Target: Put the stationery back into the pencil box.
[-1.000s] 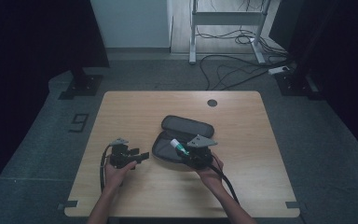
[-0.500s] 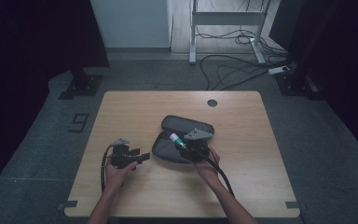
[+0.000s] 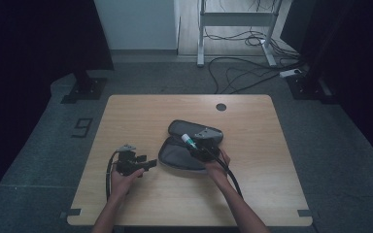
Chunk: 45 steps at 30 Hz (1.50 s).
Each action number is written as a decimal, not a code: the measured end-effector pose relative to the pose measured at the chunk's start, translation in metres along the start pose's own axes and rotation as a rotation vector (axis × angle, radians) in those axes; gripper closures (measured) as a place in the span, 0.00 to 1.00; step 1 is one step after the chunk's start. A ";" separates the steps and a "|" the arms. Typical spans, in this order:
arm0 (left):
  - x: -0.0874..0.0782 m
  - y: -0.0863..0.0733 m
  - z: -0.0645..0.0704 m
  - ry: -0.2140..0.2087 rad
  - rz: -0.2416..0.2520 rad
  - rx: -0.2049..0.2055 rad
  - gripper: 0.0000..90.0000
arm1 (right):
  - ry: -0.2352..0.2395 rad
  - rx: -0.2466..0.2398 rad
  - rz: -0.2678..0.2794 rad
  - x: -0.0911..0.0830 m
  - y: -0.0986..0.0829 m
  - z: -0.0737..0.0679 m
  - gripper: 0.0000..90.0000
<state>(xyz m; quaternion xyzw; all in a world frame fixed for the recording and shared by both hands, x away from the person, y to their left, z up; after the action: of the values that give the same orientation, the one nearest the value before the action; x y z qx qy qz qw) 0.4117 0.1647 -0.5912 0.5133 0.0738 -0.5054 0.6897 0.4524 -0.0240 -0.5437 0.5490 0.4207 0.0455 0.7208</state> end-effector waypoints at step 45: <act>0.000 -0.001 0.000 -0.004 -0.003 0.004 0.39 | -0.004 -0.026 -0.136 0.026 -0.024 -0.004 0.57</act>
<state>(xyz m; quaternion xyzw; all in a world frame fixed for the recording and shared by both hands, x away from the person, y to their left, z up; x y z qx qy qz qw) 0.4110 0.1645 -0.5912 0.5135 0.0724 -0.5075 0.6881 0.4568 -0.0169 -0.5784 0.5099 0.4550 0.0007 0.7301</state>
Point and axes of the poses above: each handheld gripper's, and its own axes: x roughly forward along the jaws, y roughly out of its top, z roughly to its right, the point moved 10 cm from there along x, roughly forward along the jaws, and after that the axes turned 8 degrees about -x, right-handed, at the moved point
